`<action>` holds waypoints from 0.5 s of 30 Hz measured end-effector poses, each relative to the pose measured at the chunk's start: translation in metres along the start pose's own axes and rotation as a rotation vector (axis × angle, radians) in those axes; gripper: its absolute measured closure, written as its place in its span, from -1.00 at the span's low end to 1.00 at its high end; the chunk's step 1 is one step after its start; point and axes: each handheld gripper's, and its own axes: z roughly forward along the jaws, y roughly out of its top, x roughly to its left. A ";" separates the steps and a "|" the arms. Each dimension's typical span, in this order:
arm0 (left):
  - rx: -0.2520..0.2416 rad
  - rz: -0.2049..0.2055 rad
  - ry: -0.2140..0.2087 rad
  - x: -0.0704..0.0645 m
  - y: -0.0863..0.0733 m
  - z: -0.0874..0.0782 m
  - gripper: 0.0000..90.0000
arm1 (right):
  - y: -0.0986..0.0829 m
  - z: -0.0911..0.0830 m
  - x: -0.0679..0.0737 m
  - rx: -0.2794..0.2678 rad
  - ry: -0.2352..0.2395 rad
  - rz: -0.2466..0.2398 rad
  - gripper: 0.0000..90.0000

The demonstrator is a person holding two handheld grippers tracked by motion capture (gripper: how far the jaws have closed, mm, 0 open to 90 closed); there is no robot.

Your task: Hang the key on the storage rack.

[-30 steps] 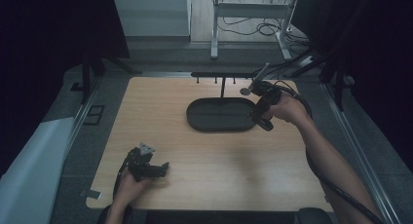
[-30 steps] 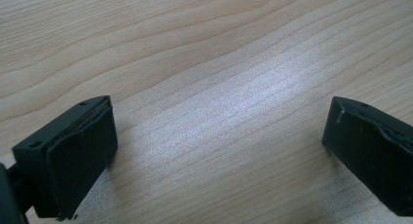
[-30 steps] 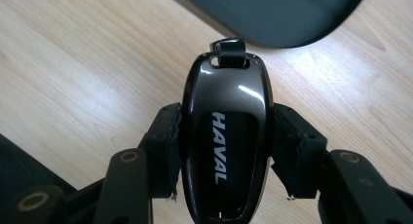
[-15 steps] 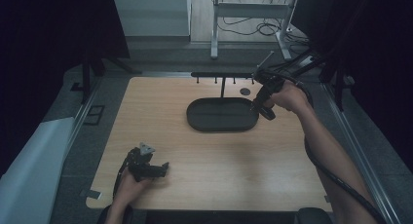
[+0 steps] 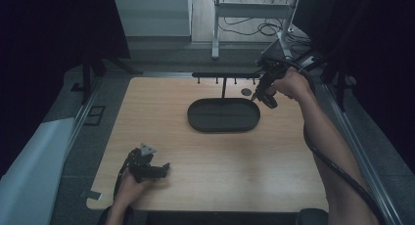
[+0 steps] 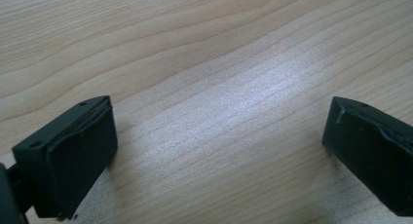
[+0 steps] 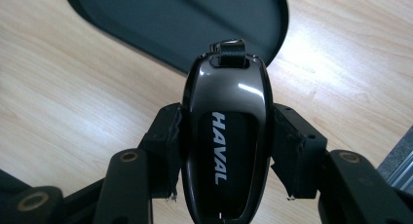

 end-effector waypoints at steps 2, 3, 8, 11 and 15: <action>0.000 0.000 0.001 0.000 0.000 0.000 -1.00 | 0.003 -0.002 -0.003 -0.004 -0.001 0.013 0.08; 0.000 0.000 0.001 0.000 0.000 0.000 -1.00 | 0.006 -0.004 -0.005 -0.006 0.003 0.024 0.08; -0.002 -0.001 0.002 0.000 0.000 0.000 -1.00 | 0.012 -0.006 -0.009 -0.011 -0.003 0.042 0.08; -0.003 0.000 0.002 0.000 0.000 0.000 -1.00 | 0.016 -0.009 -0.011 -0.015 0.003 0.055 0.08; -0.002 -0.001 0.002 0.000 0.000 0.000 -1.00 | 0.020 -0.013 -0.013 -0.025 -0.001 0.060 0.08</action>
